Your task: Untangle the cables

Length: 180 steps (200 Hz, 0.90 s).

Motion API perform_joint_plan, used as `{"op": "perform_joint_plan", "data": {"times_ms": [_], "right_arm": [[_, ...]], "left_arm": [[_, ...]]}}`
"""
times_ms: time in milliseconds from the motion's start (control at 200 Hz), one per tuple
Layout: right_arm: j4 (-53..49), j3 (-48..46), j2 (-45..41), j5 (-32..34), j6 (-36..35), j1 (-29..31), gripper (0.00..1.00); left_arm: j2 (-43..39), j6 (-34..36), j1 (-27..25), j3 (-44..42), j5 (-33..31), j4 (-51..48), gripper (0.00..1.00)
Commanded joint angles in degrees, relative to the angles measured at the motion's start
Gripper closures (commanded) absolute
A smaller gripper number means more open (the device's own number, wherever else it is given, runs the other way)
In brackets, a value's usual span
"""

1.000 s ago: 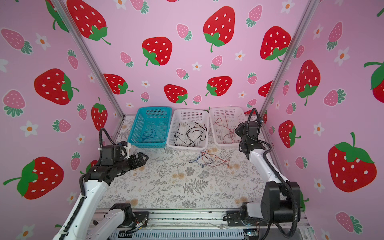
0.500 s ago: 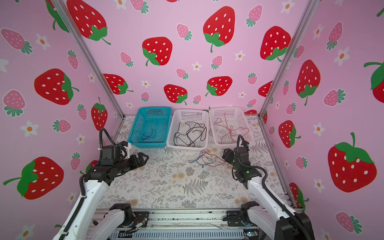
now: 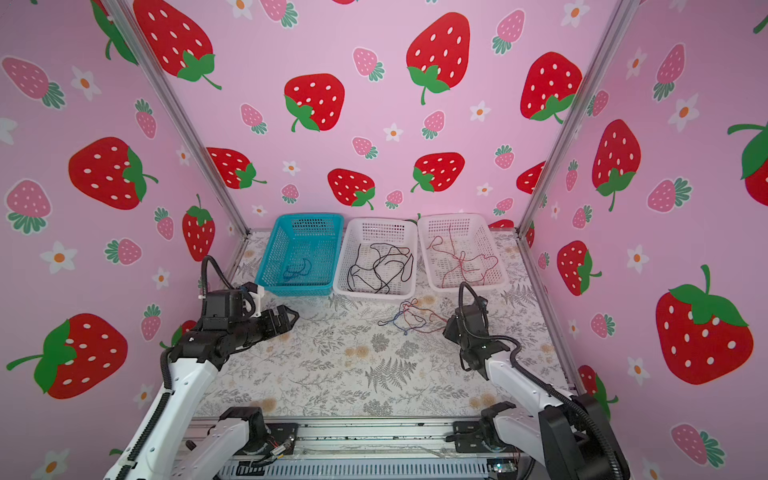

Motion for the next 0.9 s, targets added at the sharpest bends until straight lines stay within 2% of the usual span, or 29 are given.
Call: {"op": "perform_joint_plan", "data": {"times_ms": [0, 80, 220, 300, 510, 600, 765, 895], "right_arm": [[1.9, -0.6, 1.3, 2.1, -0.7, 0.1, 0.55], [2.5, -0.6, 1.7, 2.1, -1.7, 0.1, 0.64], [2.8, -0.5, 0.4, 2.1, -3.2, 0.1, 0.91], [2.6, -0.2, -1.2, 0.8, -4.3, 0.1, 1.00], [-1.0, 1.7, -6.7, -3.9, -7.9, 0.4, 1.00], [-2.6, 2.7, -8.7, -6.4, -9.3, 1.0, 1.00], [-2.5, 3.9, -14.1, -14.0, -11.6, 2.0, 1.00], [-3.0, 6.8, -17.1, -18.9, -15.2, 3.2, 1.00]], "left_arm": [[0.0, 0.6, -0.3, 0.0, 0.5, -0.6, 0.01], [0.1, 0.6, -0.3, -0.1, 0.8, -0.5, 0.01], [0.5, 0.7, -0.8, -0.1, 1.1, -0.5, 0.01], [0.5, 0.6, -1.8, -0.1, 1.1, -0.5, 0.01], [0.5, -1.5, -9.7, 0.2, -0.3, -1.1, 0.01], [-0.2, -5.0, -11.0, -1.1, 3.7, 0.9, 0.01], [-4.8, -14.1, -11.8, -8.4, 12.8, 12.6, 0.01], [-8.1, -20.5, -12.8, -13.5, 16.7, 20.8, 0.01]]}}
